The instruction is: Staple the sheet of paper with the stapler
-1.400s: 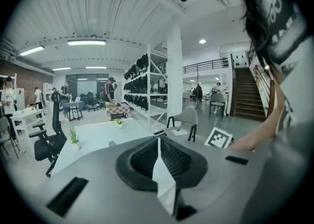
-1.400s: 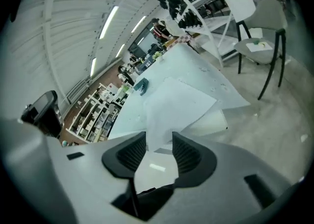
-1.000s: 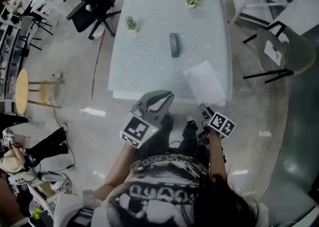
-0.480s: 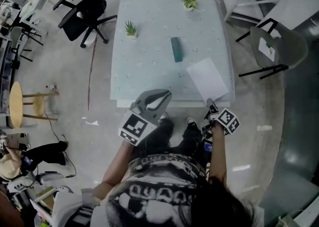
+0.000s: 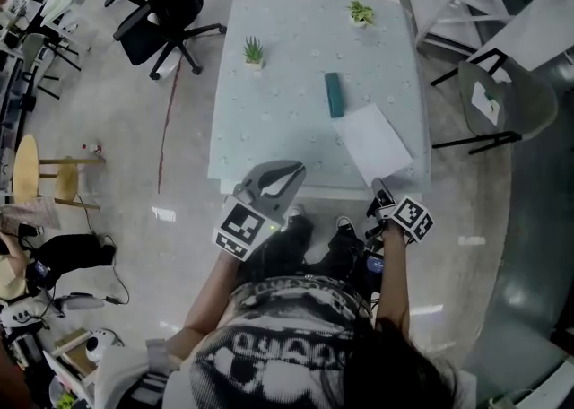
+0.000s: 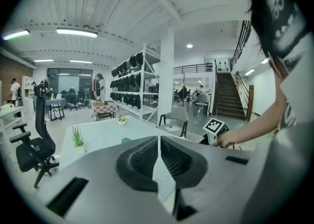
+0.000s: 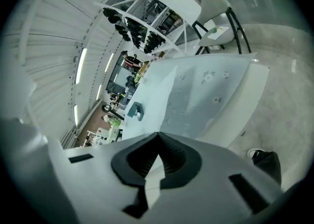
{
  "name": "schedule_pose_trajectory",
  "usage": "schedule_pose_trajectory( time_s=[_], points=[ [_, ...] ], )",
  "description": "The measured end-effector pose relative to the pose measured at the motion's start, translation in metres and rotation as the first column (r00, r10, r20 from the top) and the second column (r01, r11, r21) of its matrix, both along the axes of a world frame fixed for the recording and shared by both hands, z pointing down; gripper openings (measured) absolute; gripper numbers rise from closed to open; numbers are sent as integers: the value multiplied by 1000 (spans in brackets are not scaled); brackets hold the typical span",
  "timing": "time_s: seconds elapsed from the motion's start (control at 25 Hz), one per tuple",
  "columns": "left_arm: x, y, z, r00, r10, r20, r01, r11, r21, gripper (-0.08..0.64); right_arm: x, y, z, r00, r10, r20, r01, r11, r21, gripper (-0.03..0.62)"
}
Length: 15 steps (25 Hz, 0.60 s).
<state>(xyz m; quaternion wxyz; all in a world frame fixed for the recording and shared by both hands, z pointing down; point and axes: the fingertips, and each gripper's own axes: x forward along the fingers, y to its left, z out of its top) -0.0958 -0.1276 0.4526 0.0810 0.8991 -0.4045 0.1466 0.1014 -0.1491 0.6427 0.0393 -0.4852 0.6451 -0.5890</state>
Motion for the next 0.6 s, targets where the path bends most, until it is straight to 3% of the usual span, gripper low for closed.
schedule_pose_trajectory(
  time_s=[0.2,0.36,0.48,0.6],
  points=[
    [-14,0,-1,999,-36,-18,36,999,9,15,-16,-4,-15,987,49,156,-50,999,2,-6],
    [-23,-1,3,998,-58,-30,58,998,-5,15,-28,-8,-49,979,-3,204,-14,996,86,-6],
    [-14,-1,27,998,-26,-66,19,995,-99,15,-35,-12,-76,974,-49,219,14,987,160,-6],
    [11,-1,58,978,45,-205,-91,970,-223,16,-39,-14,-88,977,-66,204,29,983,181,-6]
  ],
)
